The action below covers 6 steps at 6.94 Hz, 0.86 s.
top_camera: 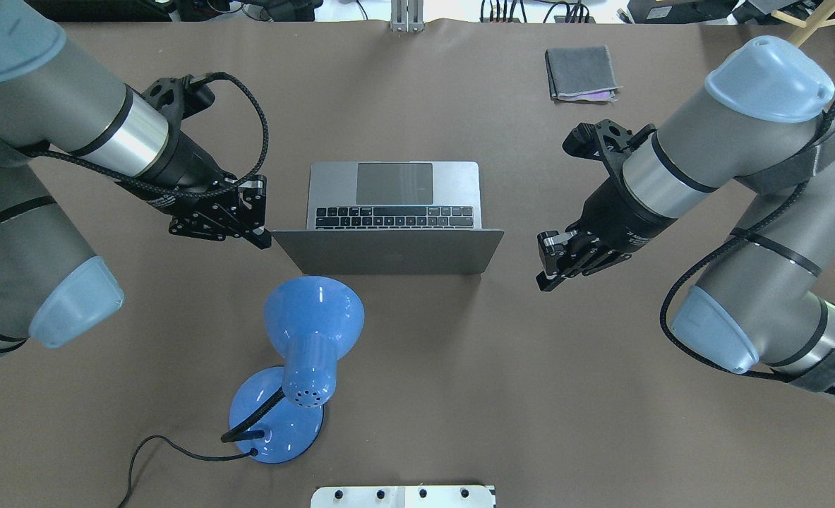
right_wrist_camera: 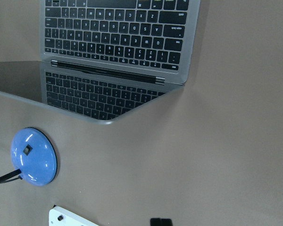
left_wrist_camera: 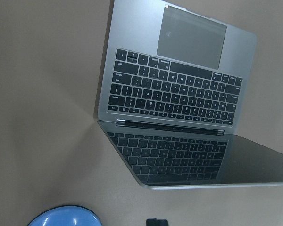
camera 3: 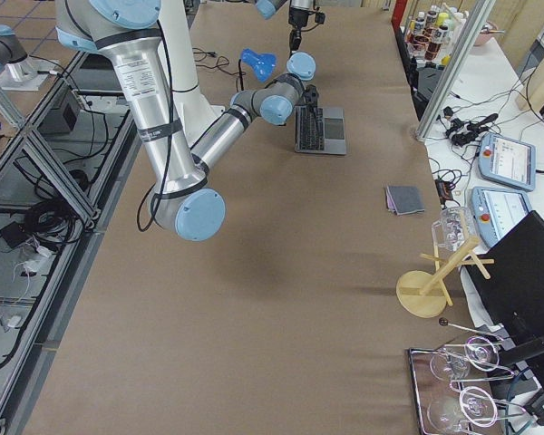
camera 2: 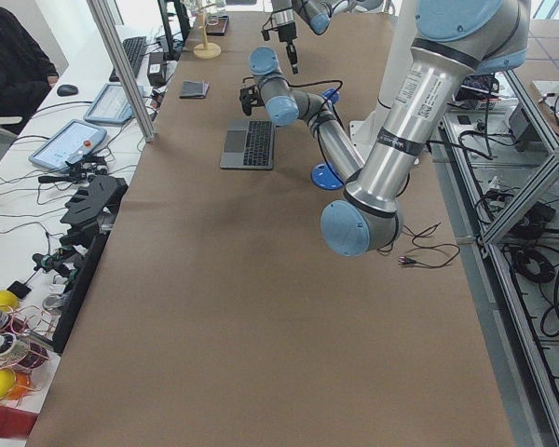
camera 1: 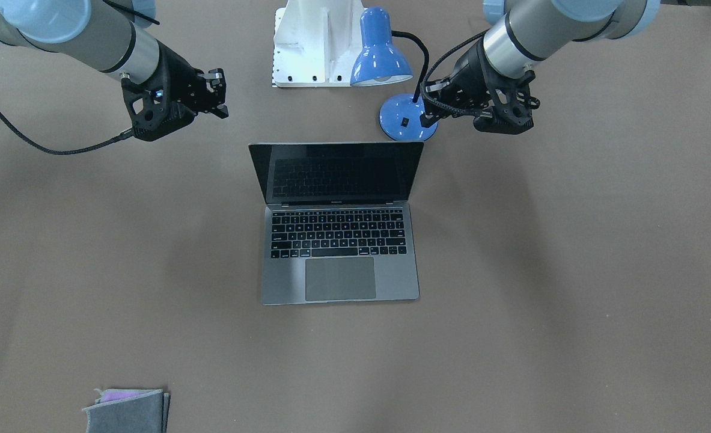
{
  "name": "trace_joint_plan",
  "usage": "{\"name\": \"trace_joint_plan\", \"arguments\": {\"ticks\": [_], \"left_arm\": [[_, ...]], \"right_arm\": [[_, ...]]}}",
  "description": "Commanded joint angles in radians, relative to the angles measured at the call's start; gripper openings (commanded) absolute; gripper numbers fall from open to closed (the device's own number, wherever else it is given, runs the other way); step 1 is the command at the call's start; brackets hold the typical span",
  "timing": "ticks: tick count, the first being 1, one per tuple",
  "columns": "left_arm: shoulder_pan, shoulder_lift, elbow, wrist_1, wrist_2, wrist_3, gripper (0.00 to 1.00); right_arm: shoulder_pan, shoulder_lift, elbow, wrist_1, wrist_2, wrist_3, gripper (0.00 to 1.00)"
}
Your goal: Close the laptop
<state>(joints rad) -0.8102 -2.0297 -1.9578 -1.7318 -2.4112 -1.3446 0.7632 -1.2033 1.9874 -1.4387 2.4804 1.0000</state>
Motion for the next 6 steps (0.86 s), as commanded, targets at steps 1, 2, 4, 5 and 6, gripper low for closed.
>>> {"name": "trace_joint_plan", "arguments": {"ticks": [1,2,4,5,6], "left_arm": [[0.020,-0.006,0.011,0.000,0.000,-0.001,0.00],[0.031,-0.020,0.025,0.000,0.000,-0.001,0.00],[0.042,-0.027,0.045,-0.002,0.000,0.001,0.00],[0.051,-0.049,0.068,-0.002,0.000,-0.001,0.00],[0.054,-0.050,0.073,-0.002,0.000,-0.001,0.00]], "right_arm": [[-0.028,0.026,0.001,0.001,-0.006,0.031,0.00],[-0.039,0.060,-0.015,0.001,-0.033,0.048,0.00],[-0.039,0.129,-0.091,0.001,-0.047,0.048,0.00],[-0.038,0.142,-0.101,0.001,-0.073,0.048,0.00],[-0.036,0.143,-0.102,0.004,-0.077,0.048,0.00]]}}
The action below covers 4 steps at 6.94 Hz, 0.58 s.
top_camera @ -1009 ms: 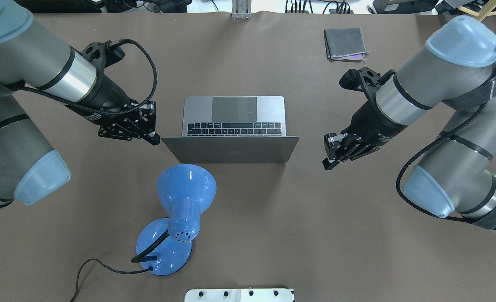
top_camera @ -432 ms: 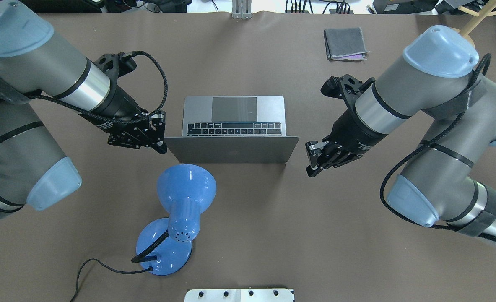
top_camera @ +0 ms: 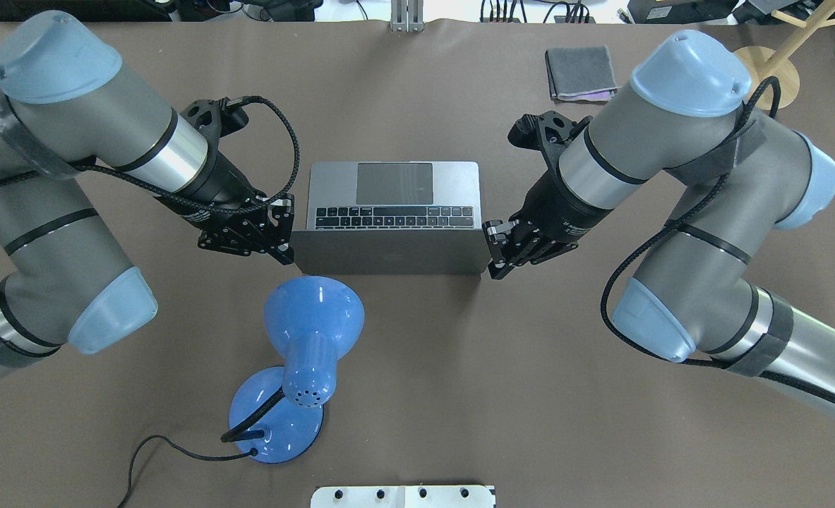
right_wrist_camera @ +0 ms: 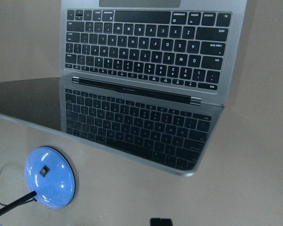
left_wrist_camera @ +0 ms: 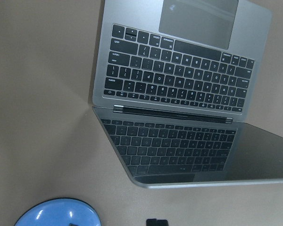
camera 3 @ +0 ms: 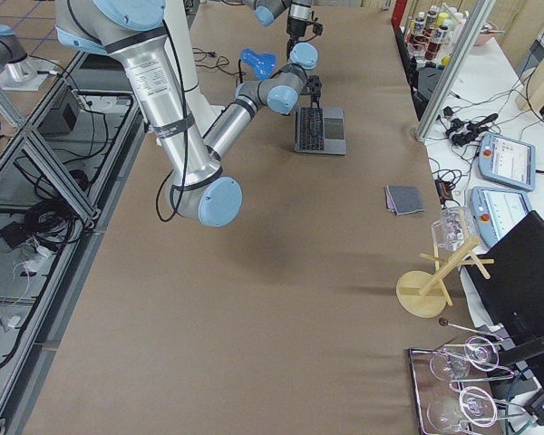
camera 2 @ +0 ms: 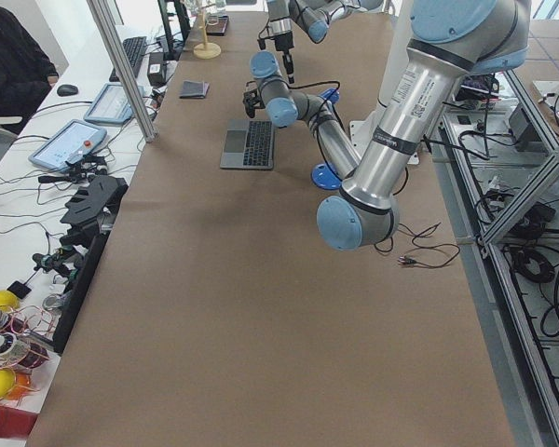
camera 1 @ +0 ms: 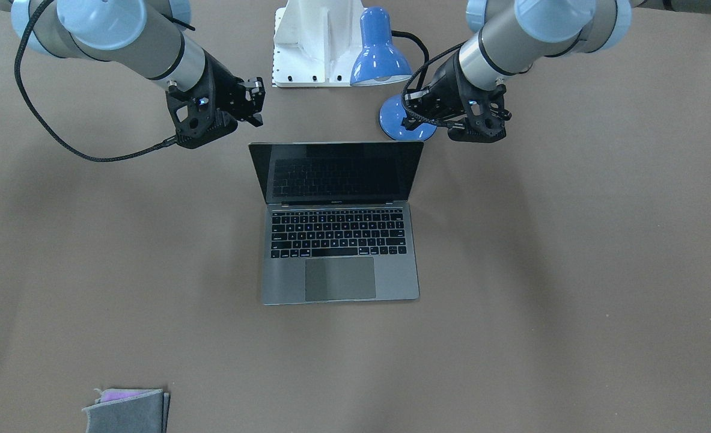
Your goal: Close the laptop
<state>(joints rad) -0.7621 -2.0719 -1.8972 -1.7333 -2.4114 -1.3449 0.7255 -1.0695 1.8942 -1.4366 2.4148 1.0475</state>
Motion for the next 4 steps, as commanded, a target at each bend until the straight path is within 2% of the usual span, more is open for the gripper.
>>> {"name": "trace_joint_plan", "arguments": {"ticks": [1,4], "left_arm": [[0.010,-0.008,0.015,0.001,0.002,0.000,0.00],[0.015,-0.028,0.039,0.001,0.002,0.001,0.00]], "right_arm": [[0.006,0.014,-0.010,0.002,-0.011,0.002,0.00],[0.012,0.025,-0.029,0.004,-0.017,0.000,0.00]]}}
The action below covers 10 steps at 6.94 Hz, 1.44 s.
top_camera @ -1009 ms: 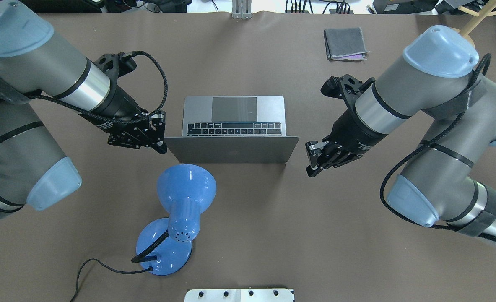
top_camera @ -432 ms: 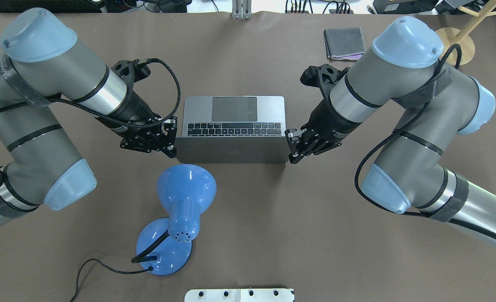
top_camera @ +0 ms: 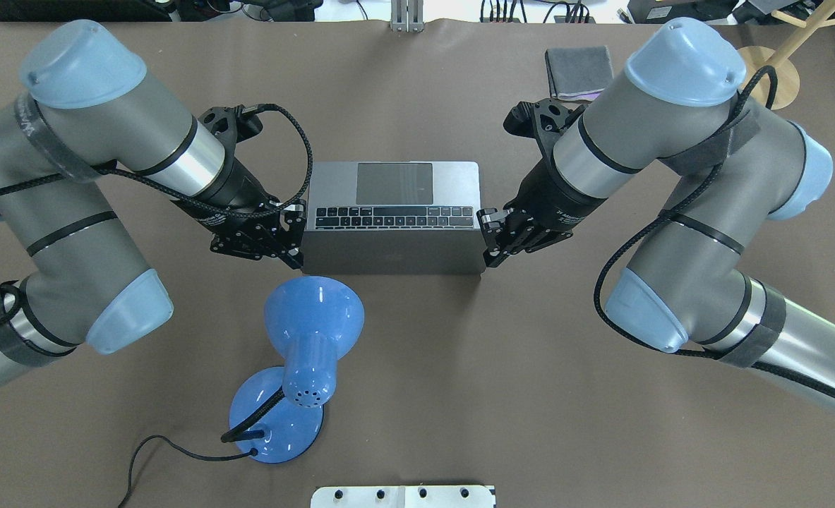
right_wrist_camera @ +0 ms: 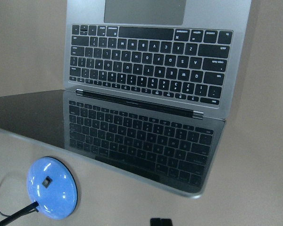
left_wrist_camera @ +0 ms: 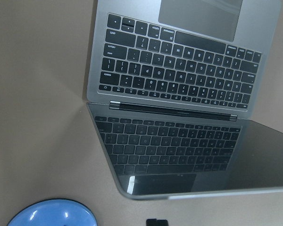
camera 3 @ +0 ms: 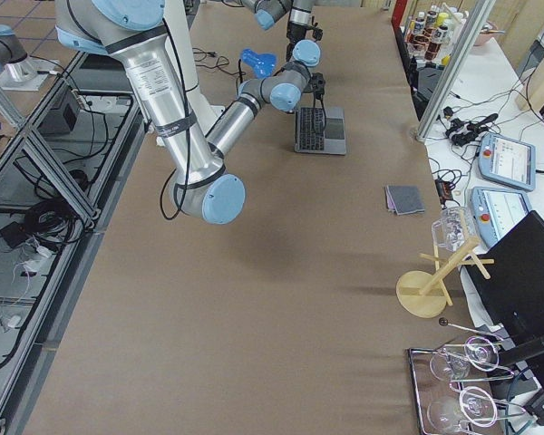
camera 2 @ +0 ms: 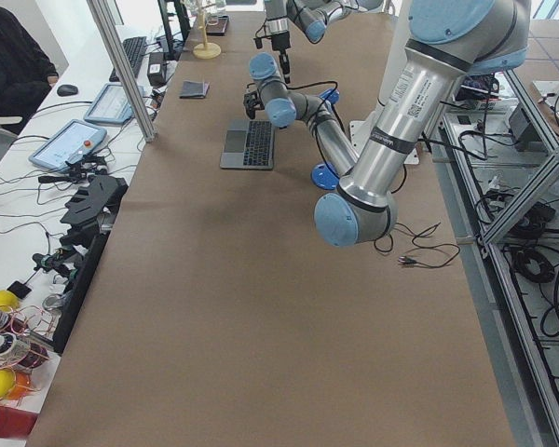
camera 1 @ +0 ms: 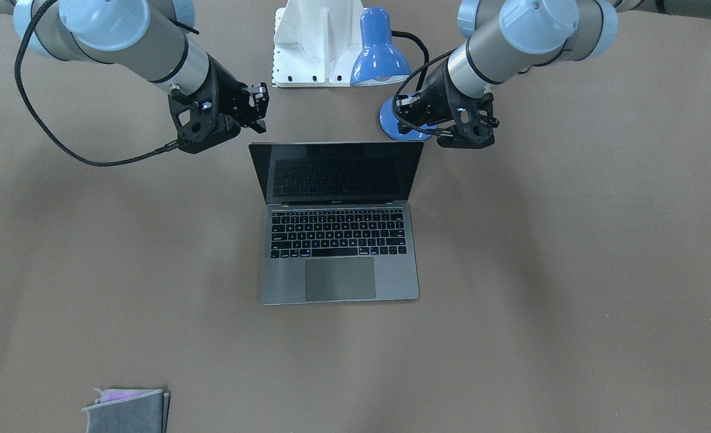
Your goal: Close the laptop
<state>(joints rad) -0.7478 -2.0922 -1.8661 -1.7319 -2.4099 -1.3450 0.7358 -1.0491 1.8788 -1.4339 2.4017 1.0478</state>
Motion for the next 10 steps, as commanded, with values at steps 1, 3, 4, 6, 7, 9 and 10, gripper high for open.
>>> {"name": "trace_joint_plan", "arguments": {"ticks": [1,3,4,6,7,9,10], "left_arm": [[0.001,-0.008,0.007,0.000,0.000,0.001,0.00],[0.001,-0.009,0.008,0.000,0.000,0.003,0.00],[0.001,-0.037,0.033,-0.001,0.003,0.003,0.00],[-0.005,-0.110,0.109,-0.001,0.008,0.009,0.00],[-0.017,-0.147,0.158,-0.003,0.009,0.015,0.00],[-0.053,-0.183,0.284,-0.134,0.028,0.014,0.00],[-0.068,-0.201,0.332,-0.158,0.032,0.015,0.00]], "right_arm": [[0.007,0.033,-0.048,0.010,-0.004,0.000,0.00],[0.030,0.064,-0.086,0.013,-0.004,0.000,0.00],[0.046,0.070,-0.095,0.012,-0.004,0.000,0.00],[0.077,0.077,-0.113,0.013,-0.003,0.000,0.00],[0.080,0.086,-0.130,0.013,-0.003,-0.002,0.00],[0.080,0.101,-0.224,0.114,-0.003,0.000,0.00],[0.080,0.127,-0.277,0.147,-0.004,0.000,0.00]]}}
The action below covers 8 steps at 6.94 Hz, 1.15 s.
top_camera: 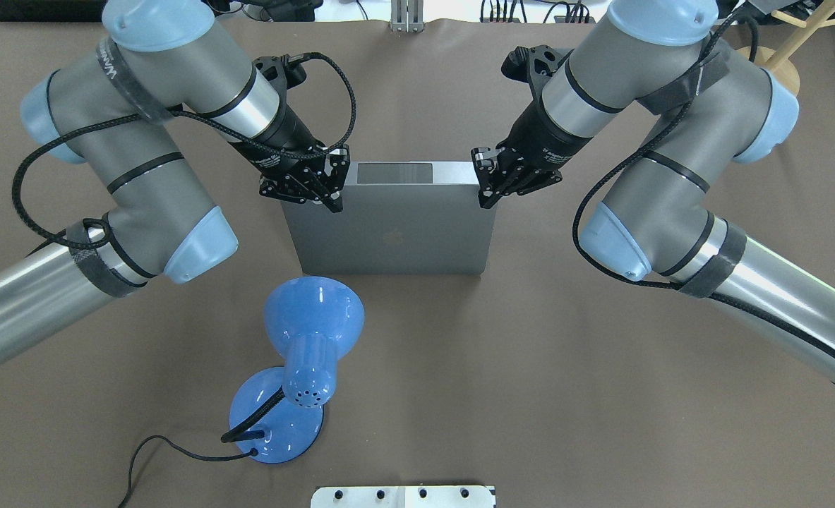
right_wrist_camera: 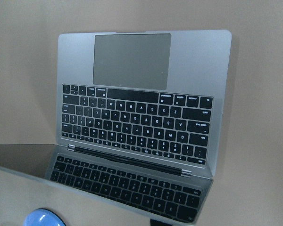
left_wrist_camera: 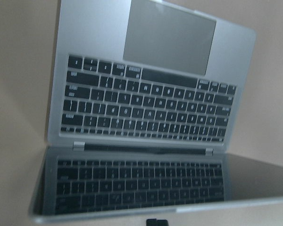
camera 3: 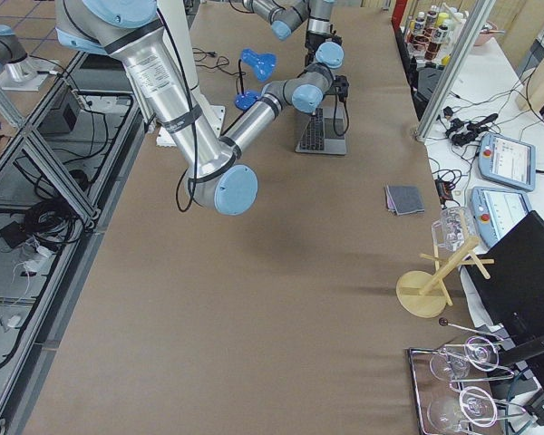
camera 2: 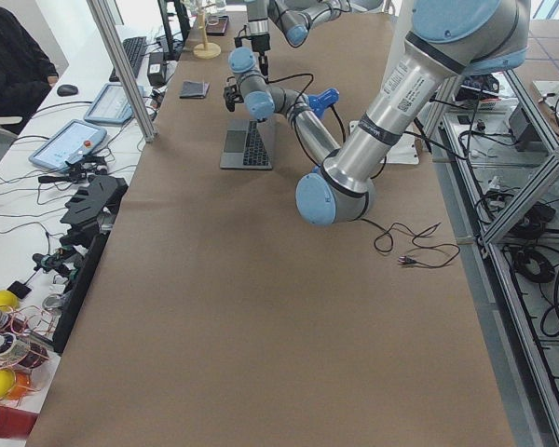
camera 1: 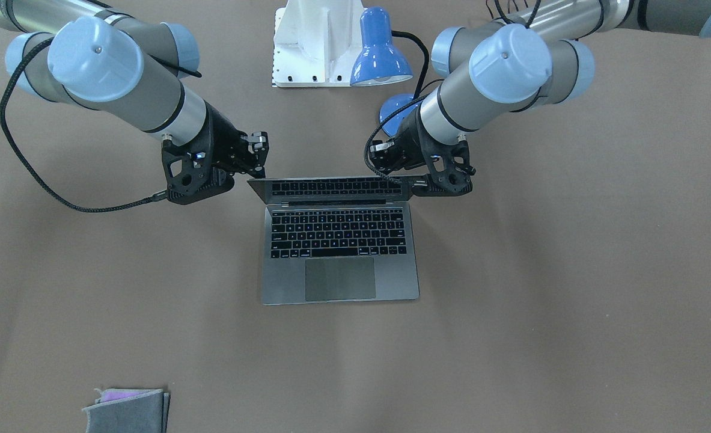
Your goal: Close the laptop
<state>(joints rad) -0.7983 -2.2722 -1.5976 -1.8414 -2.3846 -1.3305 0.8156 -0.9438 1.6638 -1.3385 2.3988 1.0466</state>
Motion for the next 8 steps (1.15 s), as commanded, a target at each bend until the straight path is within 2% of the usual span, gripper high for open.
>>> {"name": "trace_joint_plan", "arguments": {"ticks": [1,4,6,8], "left_arm": [[-0.021,-0.050,0.096,-0.047,0.028,0.001,0.00],[-0.022,-0.095,0.201,-0.108,0.036,-0.001,0.00],[-0.022,-0.104,0.225,-0.110,0.066,-0.001,0.00],[-0.022,-0.137,0.310,-0.165,0.073,-0.001,0.00]], "right_arm": [[0.008,0.054,-0.090,0.052,-0.001,0.003,0.00],[0.031,0.166,-0.257,0.077,-0.003,0.000,0.00],[0.030,0.242,-0.422,0.159,-0.038,0.000,0.00],[0.028,0.278,-0.472,0.160,-0.055,0.000,0.00]]}}
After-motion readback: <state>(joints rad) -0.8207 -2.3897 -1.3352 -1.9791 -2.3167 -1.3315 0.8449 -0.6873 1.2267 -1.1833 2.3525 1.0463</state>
